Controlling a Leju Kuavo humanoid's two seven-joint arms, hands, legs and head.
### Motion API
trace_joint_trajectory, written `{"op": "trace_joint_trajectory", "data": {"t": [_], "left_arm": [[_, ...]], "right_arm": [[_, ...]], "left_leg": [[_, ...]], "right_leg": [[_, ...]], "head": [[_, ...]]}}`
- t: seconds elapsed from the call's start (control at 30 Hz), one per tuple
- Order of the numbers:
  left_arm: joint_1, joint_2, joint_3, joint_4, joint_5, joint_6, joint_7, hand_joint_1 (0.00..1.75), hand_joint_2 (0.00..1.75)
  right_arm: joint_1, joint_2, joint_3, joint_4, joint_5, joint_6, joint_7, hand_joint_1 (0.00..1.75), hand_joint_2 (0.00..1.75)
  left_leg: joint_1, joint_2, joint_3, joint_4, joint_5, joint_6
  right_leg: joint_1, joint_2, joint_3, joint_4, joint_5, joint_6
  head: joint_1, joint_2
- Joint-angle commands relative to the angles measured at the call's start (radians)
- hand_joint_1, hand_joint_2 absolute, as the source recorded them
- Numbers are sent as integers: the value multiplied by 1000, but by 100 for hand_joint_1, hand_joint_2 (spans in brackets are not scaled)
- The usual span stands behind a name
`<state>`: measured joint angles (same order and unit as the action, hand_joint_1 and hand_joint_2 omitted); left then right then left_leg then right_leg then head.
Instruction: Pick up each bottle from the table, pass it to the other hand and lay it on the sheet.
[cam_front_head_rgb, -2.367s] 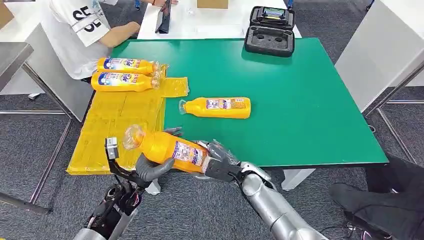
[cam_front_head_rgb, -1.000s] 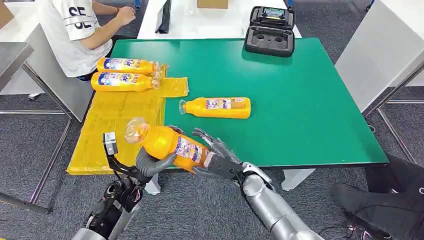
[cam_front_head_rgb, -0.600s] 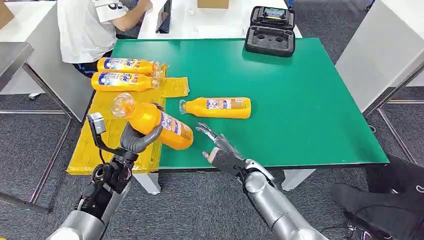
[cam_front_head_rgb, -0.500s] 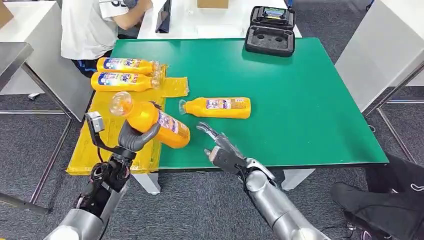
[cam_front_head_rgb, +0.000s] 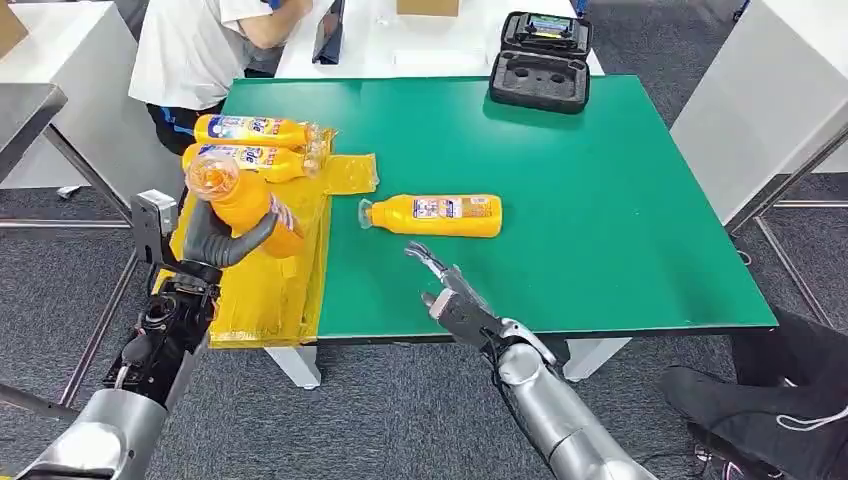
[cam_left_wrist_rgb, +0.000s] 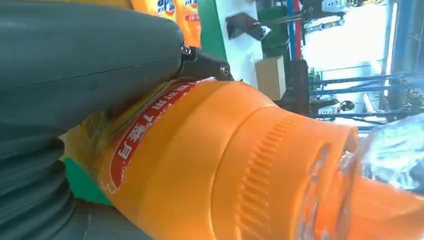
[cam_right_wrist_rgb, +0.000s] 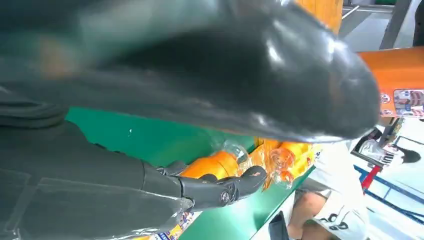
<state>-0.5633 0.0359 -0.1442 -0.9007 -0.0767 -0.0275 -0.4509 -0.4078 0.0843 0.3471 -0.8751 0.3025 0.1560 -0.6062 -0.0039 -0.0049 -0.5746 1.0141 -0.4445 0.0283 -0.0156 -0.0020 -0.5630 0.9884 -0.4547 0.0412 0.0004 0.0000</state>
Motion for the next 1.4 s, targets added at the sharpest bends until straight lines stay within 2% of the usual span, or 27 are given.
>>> {"op": "trace_joint_trajectory", "data": {"t": [0.03, 0.17, 0.23, 0.33, 0.47, 0.63, 0.73, 0.97, 1.03, 1.07, 1.1, 1.4], "left_arm": [[-64, 46, -34, 57, -157, 149, 3, 175, 175], [-78, 134, -40, 64, -368, 257, -1, 175, 175], [-80, 157, -73, 50, -518, 324, 43, 175, 175], [-94, 164, -108, 27, -650, 285, 68, 175, 175], [-106, 172, -139, -8, -834, 184, 141, 175, 175], [-170, 247, -170, 124, -905, 117, 127, 175, 175], [-205, 246, -182, 158, -918, 99, 121, 175, 175], [-252, 249, -247, 198, -959, 43, 150, 175, 175], [-274, 240, -261, 230, -945, -25, 132, 175, 175], [-290, 241, -274, 246, -947, -36, 133, 168, 175], [-326, 239, -311, 281, -965, -54, 141, 173, 175], [-334, 241, -311, 283, -965, -56, 143, 173, 175]], "right_arm": [[-14, -9, -23, -5, -4, -1, 2, 0, 0], [8, -18, -69, -77, -17, 9, 5, 0, 0], [26, -19, -95, -104, -20, 16, 12, 0, 0], [39, -24, -123, -116, -12, 23, 8, 0, 0], [-1, -41, -143, -74, -32, 42, -18, 0, 0], [-8, -37, -162, -73, -41, 42, -22, 0, 0], [12, -43, -170, -93, -45, 49, -21, 0, 0], [25, -38, -183, -85, -37, 52, -25, 0, 0], [20, -36, -185, -72, -31, 51, -22, 0, 0], [16, -34, -186, -62, -29, 51, -21, 0, 0], [7, -33, -184, -47, -25, 53, -20, 0, 0], [6, -33, -184, -46, -24, 53, -20, 0, 0]], "left_leg": [[1, 0, -1, 1, 0, -1], [2, 1, -1, 2, 0, -2], [2, 3, -1, 1, 0, -2], [2, -1, -1, 1, 0, -3], [3, -1, -3, 2, 0, -1], [3, 3, -2, 1, 0, -2], [4, 1, -3, 2, 0, -3], [4, 0, -3, 2, 1, -3], [4, 0, -3, 2, 1, -3], [4, 0, -3, 2, 1, -3], [4, 0, -3, 2, 1, -3], [4, 1, -3, 1, 1, -4]], "right_leg": [[1, 0, 0, 0, 0, -1], [2, 0, -1, 1, 0, -3], [2, 3, -2, 1, 1, -2], [3, -1, -1, 0, 0, -3], [3, -2, -2, 1, 0, -1], [2, 3, -2, 1, 1, -2], [3, 0, -3, 1, 2, -5], [4, -1, -2, 1, 2, -5], [4, -1, -3, 1, 2, -5], [4, -1, -2, 1, 2, -5], [4, -1, -3, 1, 2, -5], [4, 0, -3, 1, 2, -5]], "head": [[0, 0], [0, 0], [0, 0], [0, 0], [0, 0], [1, 0], [0, 0], [0, 0], [0, 0], [0, 0], [0, 0], [0, 0]]}}
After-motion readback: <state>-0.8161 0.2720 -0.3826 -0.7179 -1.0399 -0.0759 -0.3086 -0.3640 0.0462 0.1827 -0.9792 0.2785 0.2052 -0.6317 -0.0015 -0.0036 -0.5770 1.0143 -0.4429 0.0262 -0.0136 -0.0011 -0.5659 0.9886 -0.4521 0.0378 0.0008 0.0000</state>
